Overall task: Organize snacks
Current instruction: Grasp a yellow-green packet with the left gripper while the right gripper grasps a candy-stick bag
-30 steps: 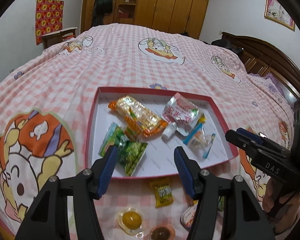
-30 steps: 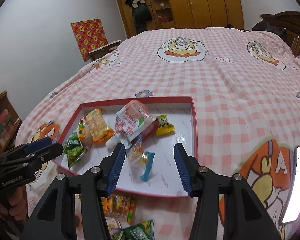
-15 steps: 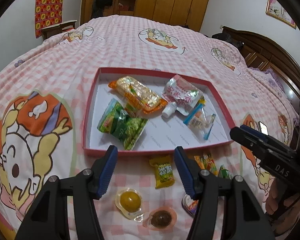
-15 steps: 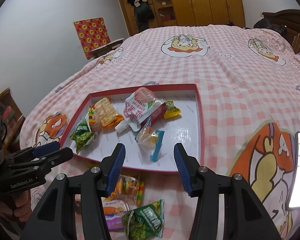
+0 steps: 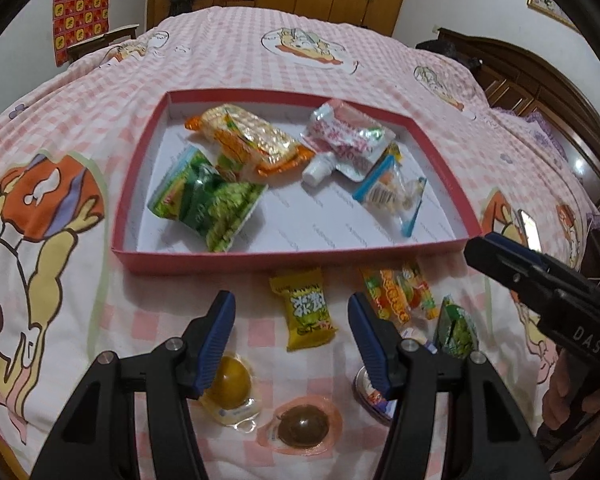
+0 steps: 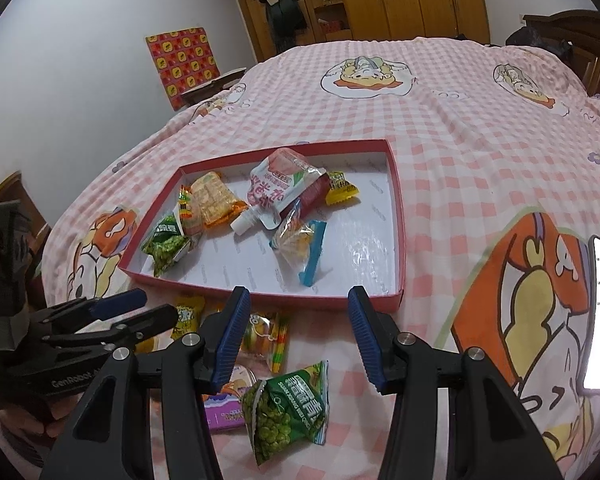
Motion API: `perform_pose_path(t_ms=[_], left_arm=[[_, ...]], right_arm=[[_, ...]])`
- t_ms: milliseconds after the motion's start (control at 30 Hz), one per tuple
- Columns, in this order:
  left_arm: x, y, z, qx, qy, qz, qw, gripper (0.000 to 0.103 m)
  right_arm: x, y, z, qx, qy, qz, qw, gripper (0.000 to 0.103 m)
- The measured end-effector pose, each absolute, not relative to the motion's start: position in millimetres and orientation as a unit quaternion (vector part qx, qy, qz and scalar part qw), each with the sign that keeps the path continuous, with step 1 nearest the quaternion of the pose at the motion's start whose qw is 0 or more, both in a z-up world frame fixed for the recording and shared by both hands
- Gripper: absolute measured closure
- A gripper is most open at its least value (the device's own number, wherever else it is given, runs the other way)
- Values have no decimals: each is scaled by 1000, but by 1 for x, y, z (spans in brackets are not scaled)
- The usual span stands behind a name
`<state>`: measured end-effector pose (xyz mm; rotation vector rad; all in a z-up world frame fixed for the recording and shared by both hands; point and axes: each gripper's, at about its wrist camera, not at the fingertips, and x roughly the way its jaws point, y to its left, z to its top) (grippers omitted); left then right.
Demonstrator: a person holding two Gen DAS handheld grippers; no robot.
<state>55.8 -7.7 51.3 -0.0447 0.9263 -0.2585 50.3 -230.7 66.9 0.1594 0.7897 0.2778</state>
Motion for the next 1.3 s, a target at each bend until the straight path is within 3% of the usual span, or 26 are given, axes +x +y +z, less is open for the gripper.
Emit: perform_pose_path(t_ms=[300, 467, 533, 600, 1300], left_arm=[[57, -18, 39, 8, 443, -108, 890, 43], [57, -26, 33, 21, 441, -115, 890, 59], [56, -28, 33, 23, 438, -120, 891, 72], [56, -28, 32, 22, 437, -125, 890, 78], [41, 5, 56, -6, 409, -113, 906, 79]], right_arm=[[51, -234, 58, 80, 393, 133, 906, 51], [52, -233, 52, 84, 402, 137, 901, 51], [52, -232, 50, 84, 404, 138, 900, 51], [51, -231, 49, 84, 405, 139, 900, 51], [51, -200, 40, 66, 436, 157, 884, 51]])
